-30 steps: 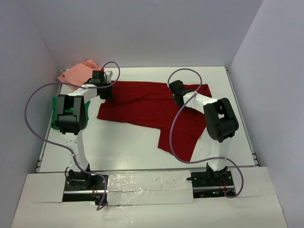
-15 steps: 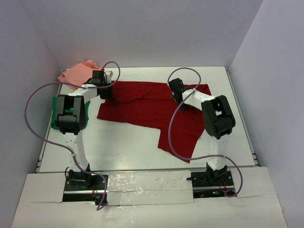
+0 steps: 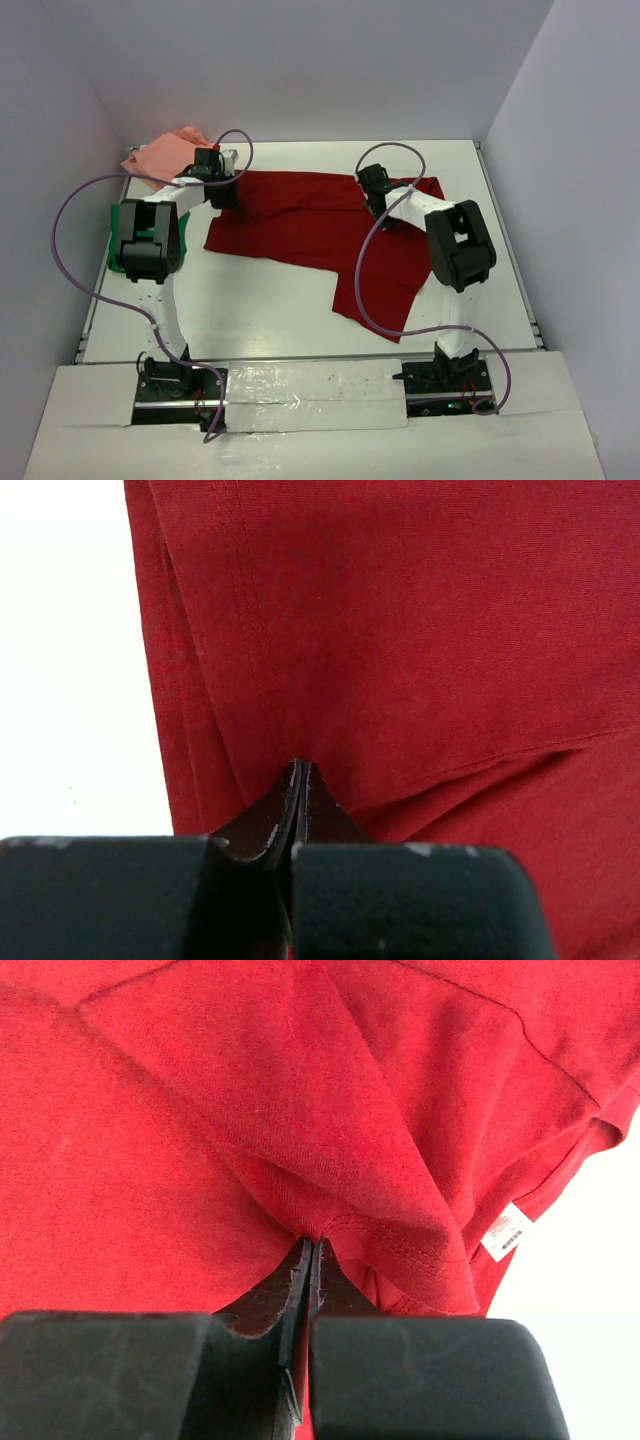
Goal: Fold and stack the t-shirts
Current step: Fold the flattened tshirt in 1/3 of the way
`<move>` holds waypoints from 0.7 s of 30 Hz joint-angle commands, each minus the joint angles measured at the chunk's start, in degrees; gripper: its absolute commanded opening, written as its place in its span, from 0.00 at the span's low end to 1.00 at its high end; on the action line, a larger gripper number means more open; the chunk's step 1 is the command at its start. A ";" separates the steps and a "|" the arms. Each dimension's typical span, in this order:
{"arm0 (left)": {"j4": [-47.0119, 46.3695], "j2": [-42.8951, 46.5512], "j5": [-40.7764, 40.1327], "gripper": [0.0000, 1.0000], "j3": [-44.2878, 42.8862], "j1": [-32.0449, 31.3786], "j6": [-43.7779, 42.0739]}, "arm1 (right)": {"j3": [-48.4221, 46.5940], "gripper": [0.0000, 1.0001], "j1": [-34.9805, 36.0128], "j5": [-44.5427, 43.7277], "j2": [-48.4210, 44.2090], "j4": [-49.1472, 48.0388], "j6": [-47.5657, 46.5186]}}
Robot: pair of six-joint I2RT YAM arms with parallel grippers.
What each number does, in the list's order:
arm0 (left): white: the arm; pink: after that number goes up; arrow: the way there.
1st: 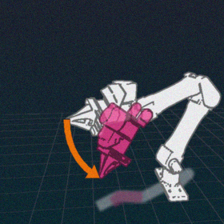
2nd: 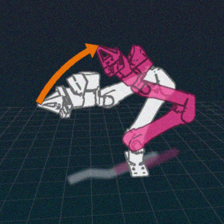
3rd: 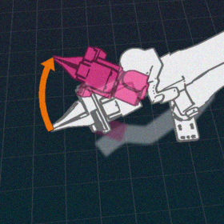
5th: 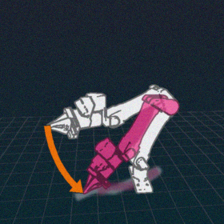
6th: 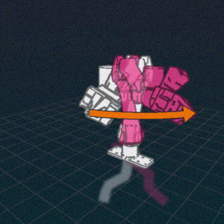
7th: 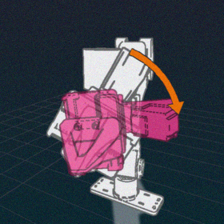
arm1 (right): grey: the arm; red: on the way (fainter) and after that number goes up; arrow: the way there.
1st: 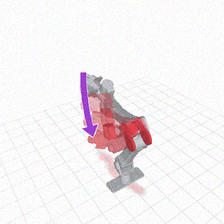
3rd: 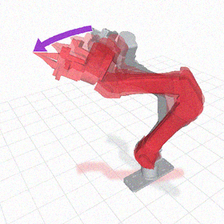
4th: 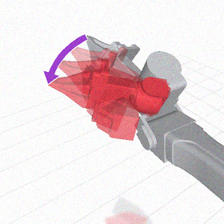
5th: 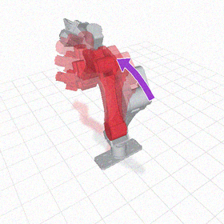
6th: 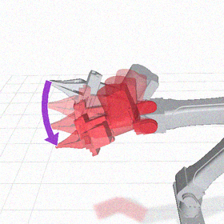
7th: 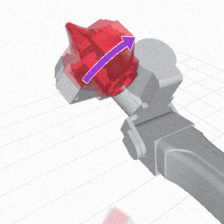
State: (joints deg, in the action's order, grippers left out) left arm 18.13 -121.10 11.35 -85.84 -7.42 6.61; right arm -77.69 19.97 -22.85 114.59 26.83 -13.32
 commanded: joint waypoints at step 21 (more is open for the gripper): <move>-1.17 3.50 1.83 0.00 1.64 -0.23 -0.46 | -4.84 0.00 1.83 11.59 -8.50 7.09 3.74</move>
State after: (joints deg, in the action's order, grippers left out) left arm 17.12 -120.55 11.88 -84.33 -7.42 6.63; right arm -79.50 21.04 -15.53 110.13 31.42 -11.44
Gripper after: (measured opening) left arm 0.009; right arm 0.009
